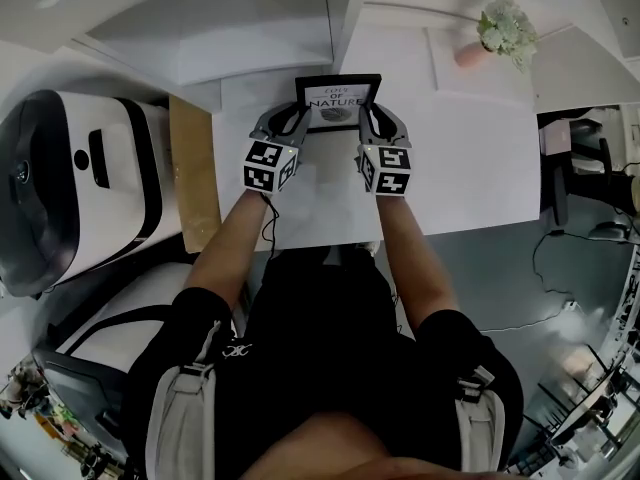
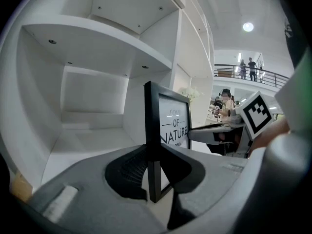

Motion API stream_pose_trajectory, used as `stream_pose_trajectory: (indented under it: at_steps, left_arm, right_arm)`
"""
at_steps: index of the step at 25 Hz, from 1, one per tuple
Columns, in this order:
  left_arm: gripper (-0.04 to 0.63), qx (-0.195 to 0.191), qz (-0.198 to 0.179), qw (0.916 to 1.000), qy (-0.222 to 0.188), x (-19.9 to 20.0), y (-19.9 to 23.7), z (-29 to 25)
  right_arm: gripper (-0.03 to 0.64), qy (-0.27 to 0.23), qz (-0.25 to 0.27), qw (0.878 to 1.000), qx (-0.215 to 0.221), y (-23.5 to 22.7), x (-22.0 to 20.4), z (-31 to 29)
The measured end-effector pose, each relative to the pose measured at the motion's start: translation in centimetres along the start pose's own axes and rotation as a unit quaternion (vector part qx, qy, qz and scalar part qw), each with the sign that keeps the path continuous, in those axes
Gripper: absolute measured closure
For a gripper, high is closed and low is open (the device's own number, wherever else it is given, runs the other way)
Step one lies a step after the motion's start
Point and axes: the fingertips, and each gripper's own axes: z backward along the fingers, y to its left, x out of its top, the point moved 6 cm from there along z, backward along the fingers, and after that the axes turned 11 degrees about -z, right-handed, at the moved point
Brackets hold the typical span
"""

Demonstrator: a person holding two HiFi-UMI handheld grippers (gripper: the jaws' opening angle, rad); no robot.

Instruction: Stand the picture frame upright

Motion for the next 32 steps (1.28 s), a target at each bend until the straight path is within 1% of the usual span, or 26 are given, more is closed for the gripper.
stream_pose_trajectory:
  at_steps: [4, 7, 9, 12, 15, 19, 23, 26, 29, 32]
  left_arm:
    - [0.509, 0.000, -0.003, 1.0000, -0.008, -0.3, 0.1, -0.2]
    - [0.508, -0.004, 0.004, 0.9999, -0.014, -0.4, 0.0, -0.1]
    - [0.500, -0.003, 0.005, 0.9999, -0.010, -0.4, 0.1, 0.0]
    - [0.480, 0.013, -0.014, 0.9998, -0.003, 0.3, 0.0, 0.8]
    - [0.480, 0.031, -0.024, 0.9990, -0.019, 2.0, -0.4, 2.4]
    - [0.485, 0.065, -0.030, 0.9963, -0.047, 5.0, -1.3, 4.9]
    - [0.527, 0.108, -0.044, 0.9909, -0.066, 8.2, -3.6, 8.5]
    - [0.560, 0.146, -0.045, 0.9855, -0.073, 10.0, -6.0, 11.7]
    - [0.563, 0.187, -0.045, 0.9781, -0.080, 11.3, -8.1, 14.6]
    - [0.577, 0.203, -0.041, 0.9749, -0.080, 12.0, -10.4, 16.9]
  right_arm:
    - [0.548, -0.003, 0.009, 1.000, 0.004, -0.1, -0.1, -0.1]
    - [0.545, -0.010, -0.002, 1.000, 0.010, -0.2, -0.3, -0.1]
    - [0.545, -0.012, -0.008, 1.000, 0.014, -0.2, -0.3, -0.1]
    - [0.530, -0.027, -0.007, 0.999, 0.018, -0.1, 0.3, 0.7]
    - [0.526, -0.052, -0.005, 0.998, 0.024, 0.4, 1.9, 2.2]
    - [0.528, -0.084, 0.000, 0.996, 0.041, 1.2, 4.4, 4.7]
    - [0.534, -0.112, 0.009, 0.992, 0.058, 2.2, 6.9, 8.7]
    - [0.600, -0.133, 0.025, 0.988, 0.073, 3.2, 8.3, 12.2]
    - [0.614, -0.153, 0.042, 0.983, 0.088, 3.9, 9.4, 15.4]
    - [0.615, -0.167, 0.054, 0.979, 0.100, 4.3, 9.9, 18.5]
